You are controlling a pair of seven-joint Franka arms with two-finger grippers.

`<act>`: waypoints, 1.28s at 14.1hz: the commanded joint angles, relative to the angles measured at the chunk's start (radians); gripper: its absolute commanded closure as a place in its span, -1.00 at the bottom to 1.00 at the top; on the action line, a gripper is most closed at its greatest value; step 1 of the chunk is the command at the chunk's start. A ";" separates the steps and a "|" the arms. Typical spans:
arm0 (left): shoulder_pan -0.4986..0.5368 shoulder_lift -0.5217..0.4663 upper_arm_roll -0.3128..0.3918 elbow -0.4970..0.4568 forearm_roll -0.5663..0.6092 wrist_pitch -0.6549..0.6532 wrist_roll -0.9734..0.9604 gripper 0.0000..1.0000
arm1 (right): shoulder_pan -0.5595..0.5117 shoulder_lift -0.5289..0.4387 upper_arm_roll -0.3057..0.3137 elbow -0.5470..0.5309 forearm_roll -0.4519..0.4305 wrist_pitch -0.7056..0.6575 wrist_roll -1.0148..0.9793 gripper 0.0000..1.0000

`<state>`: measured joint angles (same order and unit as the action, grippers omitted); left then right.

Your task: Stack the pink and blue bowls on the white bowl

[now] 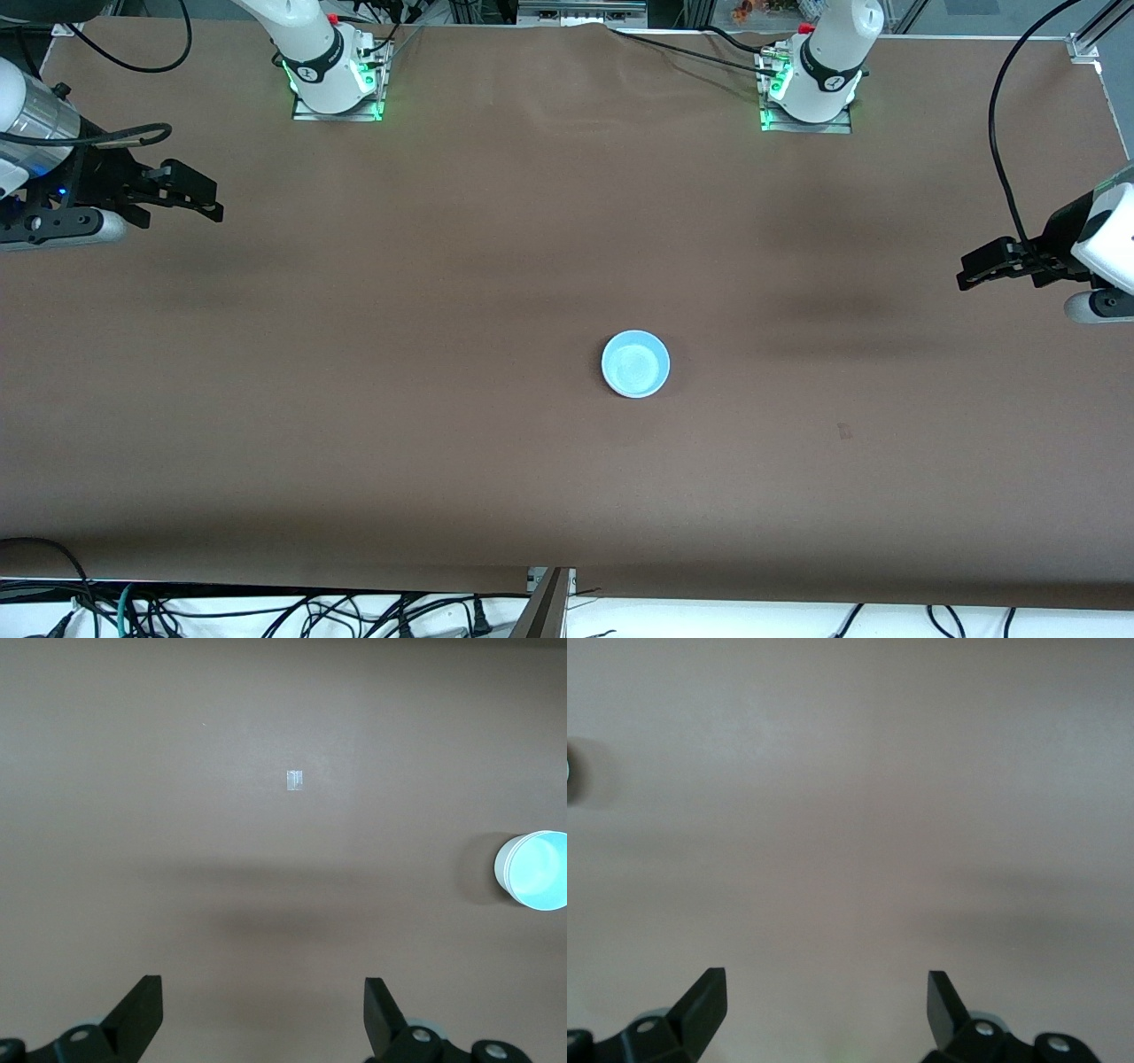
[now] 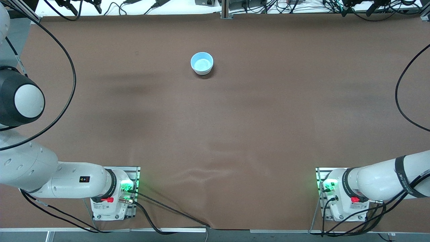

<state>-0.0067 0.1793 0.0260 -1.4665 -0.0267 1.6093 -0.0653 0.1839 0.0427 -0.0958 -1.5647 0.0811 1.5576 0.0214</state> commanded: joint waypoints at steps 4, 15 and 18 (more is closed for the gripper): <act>-0.007 0.014 0.005 0.032 0.014 -0.023 0.016 -1.00 | -0.021 -0.004 0.001 0.037 -0.032 -0.008 -0.023 -1.00; -0.007 0.014 0.005 0.032 0.013 -0.023 0.018 -1.00 | -0.015 -0.003 0.010 0.035 -0.075 -0.057 -0.003 -1.00; -0.007 0.014 0.005 0.032 0.013 -0.023 0.018 -1.00 | -0.015 -0.003 0.010 0.035 -0.075 -0.059 -0.003 -1.00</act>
<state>-0.0068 0.1794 0.0260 -1.4665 -0.0267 1.6093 -0.0652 0.1734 0.0426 -0.0919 -1.5394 0.0199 1.5184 0.0175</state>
